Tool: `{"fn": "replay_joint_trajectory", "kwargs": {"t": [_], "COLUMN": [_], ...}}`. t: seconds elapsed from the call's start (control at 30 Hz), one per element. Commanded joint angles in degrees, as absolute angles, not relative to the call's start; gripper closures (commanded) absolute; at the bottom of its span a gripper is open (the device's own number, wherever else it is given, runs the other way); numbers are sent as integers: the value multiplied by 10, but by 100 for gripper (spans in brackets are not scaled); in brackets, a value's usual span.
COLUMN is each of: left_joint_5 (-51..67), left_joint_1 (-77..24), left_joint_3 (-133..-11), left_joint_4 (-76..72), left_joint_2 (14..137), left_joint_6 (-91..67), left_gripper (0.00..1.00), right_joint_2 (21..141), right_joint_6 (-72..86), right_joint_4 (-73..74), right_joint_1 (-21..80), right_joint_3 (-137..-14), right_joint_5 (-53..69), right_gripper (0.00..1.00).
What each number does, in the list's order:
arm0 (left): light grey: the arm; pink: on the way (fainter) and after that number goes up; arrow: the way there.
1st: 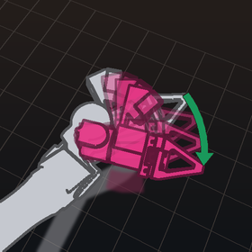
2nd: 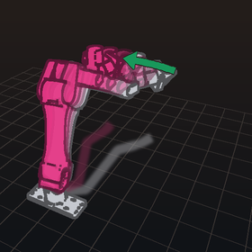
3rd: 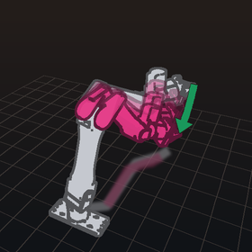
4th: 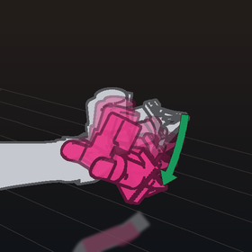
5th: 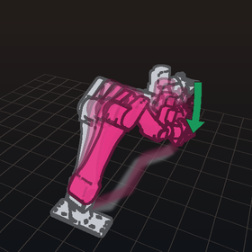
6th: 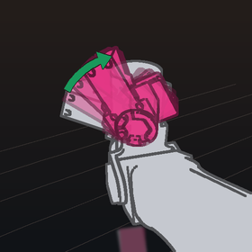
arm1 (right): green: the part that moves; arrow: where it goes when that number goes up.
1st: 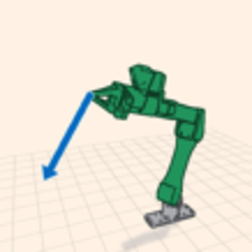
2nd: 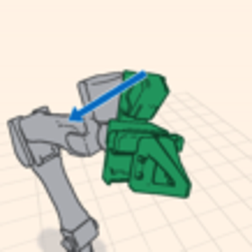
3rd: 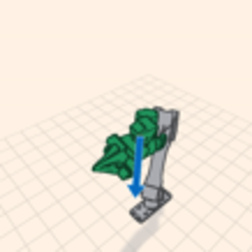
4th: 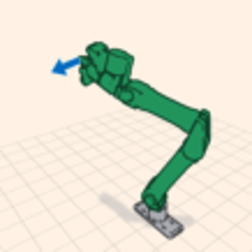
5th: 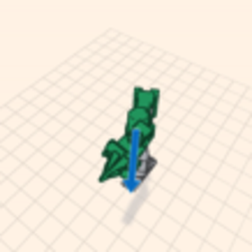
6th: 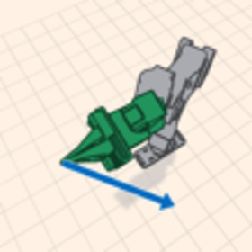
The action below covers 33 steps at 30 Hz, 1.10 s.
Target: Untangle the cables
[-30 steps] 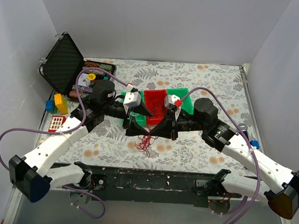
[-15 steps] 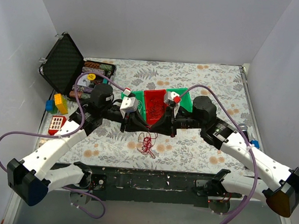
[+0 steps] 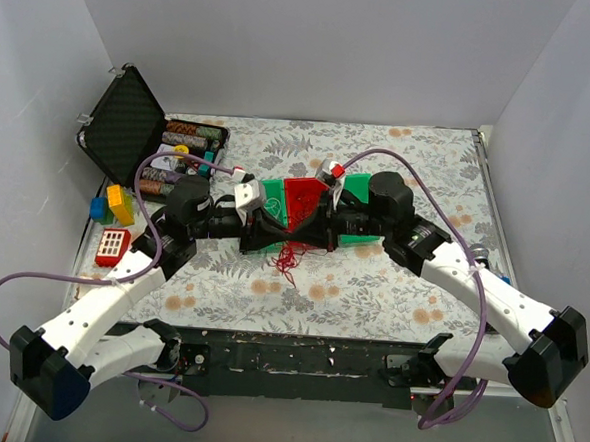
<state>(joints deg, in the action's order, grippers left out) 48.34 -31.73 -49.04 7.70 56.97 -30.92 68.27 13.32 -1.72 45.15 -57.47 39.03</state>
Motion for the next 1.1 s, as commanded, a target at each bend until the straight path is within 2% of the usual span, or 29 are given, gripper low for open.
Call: {"fn": "replay_joint_trajectory", "kwargs": {"t": [0.0,0.17,0.23,0.4,0.6,0.7,0.77,0.83,0.9,0.97,1.07], "left_joint_5": [354,314,297,294,296,235,195,216,290,369,386], "left_joint_1": [-334,-334,-334,-334,-335,-334,-334,-333,-333,-334,-334], "left_joint_3": [-468,-453,-452,-449,-445,-437,-436,-439,-435,-427,-413], "left_joint_4": [4,-45,-51,-62,-76,-85,-85,-76,-73,-83,-86], "left_joint_2": [593,592,594,598,601,599,599,599,595,591,589], "left_joint_6": [-354,-388,-400,-429,-472,-486,-493,-490,-497,-498,-497], "left_gripper": [83,79,70,61,55,53,45,39,29,27,28], "right_joint_2": [690,696,696,693,700,704,702,700,697,697,699], "right_joint_6": [185,196,196,202,228,244,245,243,242,242,252], "right_joint_4": [-192,-211,-212,-217,-254,-275,-275,-274,-273,-274,-286], "right_joint_1": [487,497,502,507,510,512,512,513,512,513,512], "right_joint_3": [-649,-657,-660,-660,-671,-678,-681,-683,-686,-691,-698], "right_joint_5": [444,443,444,446,457,468,464,459,456,451,450], "right_gripper": [99,99,99,99,99,99,99,99,99,99,99]}}
